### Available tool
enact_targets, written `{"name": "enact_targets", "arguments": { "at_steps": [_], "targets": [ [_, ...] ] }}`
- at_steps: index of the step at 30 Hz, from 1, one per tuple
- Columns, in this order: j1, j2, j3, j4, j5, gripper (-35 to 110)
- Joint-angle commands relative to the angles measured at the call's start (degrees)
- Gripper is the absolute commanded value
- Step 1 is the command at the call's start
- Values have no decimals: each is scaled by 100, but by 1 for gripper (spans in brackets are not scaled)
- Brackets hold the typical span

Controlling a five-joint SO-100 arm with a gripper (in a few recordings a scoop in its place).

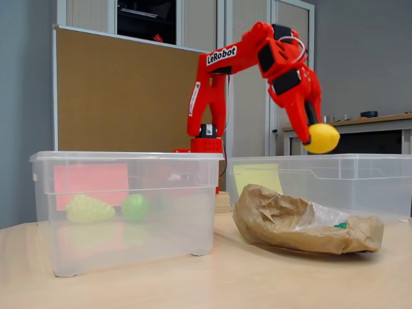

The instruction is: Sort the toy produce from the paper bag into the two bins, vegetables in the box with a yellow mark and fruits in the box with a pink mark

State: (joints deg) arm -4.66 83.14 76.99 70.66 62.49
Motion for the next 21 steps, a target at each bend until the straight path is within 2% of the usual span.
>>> {"name": "enact_targets", "arguments": {
  "at_steps": [1, 7, 11, 16, 21],
  "targets": [
    [492, 791, -26, 492, -272, 10],
    [1802, 1362, 114, 1626, -229, 8],
    [2751, 1521, 202, 2013, -35, 8],
    [3981, 1696, 817, 1978, 211, 8],
    [4939, 1934, 1723, 1450, 483, 8]
  ]
}}
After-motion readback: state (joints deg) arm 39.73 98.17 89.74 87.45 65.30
